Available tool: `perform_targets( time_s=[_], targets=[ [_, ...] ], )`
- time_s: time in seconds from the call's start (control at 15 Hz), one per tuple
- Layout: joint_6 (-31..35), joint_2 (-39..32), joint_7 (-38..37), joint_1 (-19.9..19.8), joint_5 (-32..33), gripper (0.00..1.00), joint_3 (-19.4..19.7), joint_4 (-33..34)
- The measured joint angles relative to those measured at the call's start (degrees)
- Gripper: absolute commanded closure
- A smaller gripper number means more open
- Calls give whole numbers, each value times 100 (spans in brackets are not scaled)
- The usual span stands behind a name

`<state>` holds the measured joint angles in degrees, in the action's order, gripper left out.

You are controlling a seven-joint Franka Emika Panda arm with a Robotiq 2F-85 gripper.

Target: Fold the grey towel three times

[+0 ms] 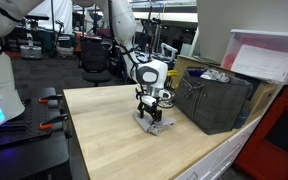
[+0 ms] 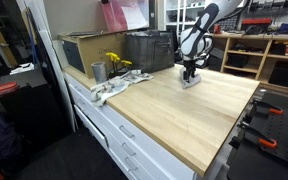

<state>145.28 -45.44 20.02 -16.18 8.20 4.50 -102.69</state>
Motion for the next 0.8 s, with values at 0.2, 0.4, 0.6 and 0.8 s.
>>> perform_targets(
  time_s=[0.2,0.4,0.6,0.8],
  targets=[
    [0,-360,0,-124,-138,0,-23,299],
    [-40,-437,-6,-220,-309,0,-64,424],
    [-39,-390,-13,-299,-515,0,-74,431],
    [-39,-110,-13,-445,-695,0,-76,296]
  ],
)
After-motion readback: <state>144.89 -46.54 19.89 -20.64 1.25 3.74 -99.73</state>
